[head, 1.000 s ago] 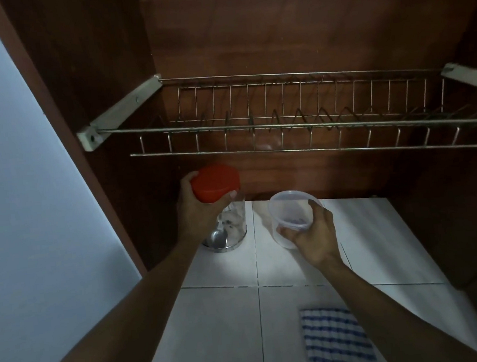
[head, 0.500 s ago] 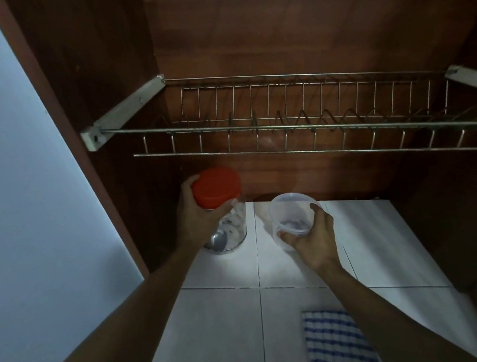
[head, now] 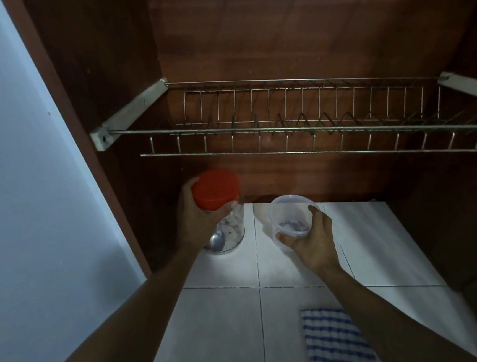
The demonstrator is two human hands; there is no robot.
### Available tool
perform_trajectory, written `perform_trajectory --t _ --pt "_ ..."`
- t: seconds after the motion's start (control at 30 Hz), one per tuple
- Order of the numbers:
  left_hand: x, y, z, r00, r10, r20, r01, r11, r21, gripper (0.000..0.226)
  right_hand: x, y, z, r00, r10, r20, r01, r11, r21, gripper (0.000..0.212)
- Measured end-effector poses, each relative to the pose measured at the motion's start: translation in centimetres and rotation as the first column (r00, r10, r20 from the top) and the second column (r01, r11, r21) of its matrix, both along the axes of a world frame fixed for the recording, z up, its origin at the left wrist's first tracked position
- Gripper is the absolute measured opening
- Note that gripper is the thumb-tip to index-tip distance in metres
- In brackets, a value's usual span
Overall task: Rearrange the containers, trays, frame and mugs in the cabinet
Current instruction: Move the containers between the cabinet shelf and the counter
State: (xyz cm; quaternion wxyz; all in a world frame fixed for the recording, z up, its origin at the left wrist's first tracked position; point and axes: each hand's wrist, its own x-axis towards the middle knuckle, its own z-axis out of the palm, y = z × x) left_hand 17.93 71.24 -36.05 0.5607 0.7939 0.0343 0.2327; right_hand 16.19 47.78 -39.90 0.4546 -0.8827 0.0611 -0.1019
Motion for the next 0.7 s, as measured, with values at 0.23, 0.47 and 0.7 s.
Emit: perform_trajectory --t 0.23,0.47,0.7 --pt "-0.3 0.0 0.5 1.0 0.013 -0.001 -0.013 1.0 0.0 0.097 -0.5 -0.1 0.5 1.0 -0.014 0.01 0.015 0.998 -0.059 0.103" --pt "-0.8 0.3 0.9 1.0 0.004 0.005 -0.004 1.0 0.025 0.102 -1.1 -0.3 0.9 0.999 -0.045 -0.012 0.044 0.995 -0.095 0.099" --pt "-1.5 0.6 1.5 0.999 -0.031 -0.043 0.032 0.999 0.032 0.104 -2.1 -0.5 2.0 0.999 -0.042 -0.029 0.039 0.996 -0.086 0.096"
